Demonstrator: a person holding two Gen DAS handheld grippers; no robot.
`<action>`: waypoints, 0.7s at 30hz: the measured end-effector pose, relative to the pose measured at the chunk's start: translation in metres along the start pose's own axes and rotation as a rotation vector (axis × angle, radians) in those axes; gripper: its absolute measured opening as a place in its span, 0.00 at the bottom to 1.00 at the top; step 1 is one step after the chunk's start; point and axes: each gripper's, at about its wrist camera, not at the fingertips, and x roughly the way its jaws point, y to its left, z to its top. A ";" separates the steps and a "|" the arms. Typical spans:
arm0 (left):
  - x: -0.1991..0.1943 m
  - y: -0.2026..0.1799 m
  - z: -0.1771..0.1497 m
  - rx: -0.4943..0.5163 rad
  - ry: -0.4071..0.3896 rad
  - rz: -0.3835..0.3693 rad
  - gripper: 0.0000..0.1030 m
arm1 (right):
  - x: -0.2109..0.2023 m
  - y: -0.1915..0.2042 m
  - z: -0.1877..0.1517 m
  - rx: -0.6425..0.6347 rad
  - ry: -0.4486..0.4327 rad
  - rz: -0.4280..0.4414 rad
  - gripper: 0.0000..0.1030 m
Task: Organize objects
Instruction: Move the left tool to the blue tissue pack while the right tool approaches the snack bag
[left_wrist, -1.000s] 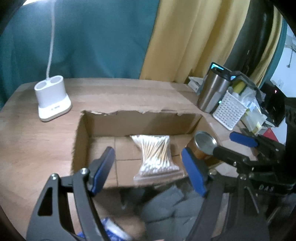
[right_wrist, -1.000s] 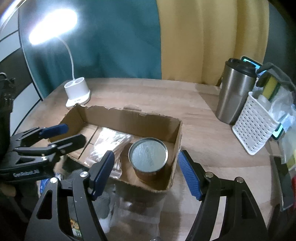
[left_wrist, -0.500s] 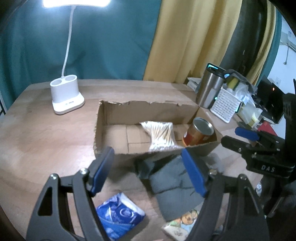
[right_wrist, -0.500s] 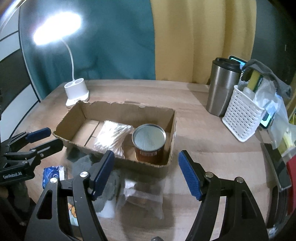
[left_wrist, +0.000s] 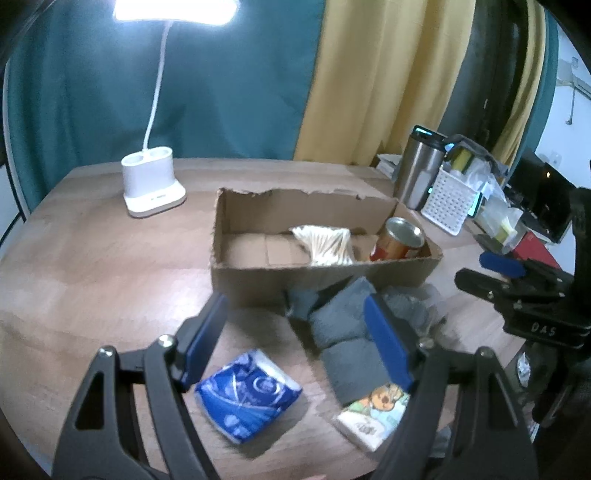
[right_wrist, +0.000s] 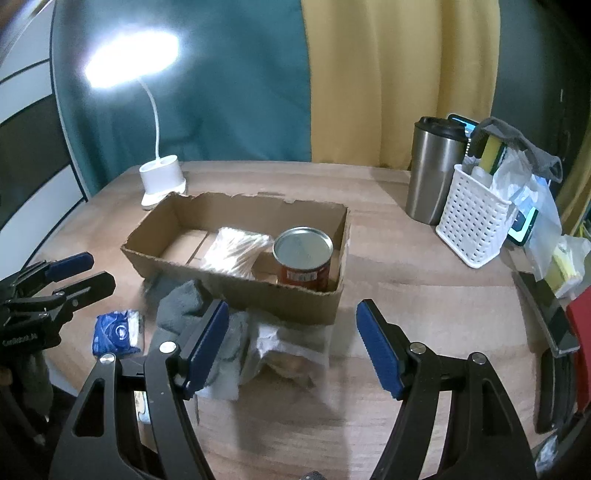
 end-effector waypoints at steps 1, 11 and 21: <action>0.000 0.001 -0.003 0.000 0.002 0.003 0.76 | 0.000 0.001 -0.002 -0.001 0.001 0.000 0.73; 0.007 0.016 -0.027 -0.013 0.042 0.036 0.78 | 0.006 0.010 -0.019 0.003 0.021 0.017 0.82; 0.018 0.028 -0.044 -0.024 0.084 0.055 0.78 | 0.020 0.019 -0.033 -0.006 0.064 0.034 0.82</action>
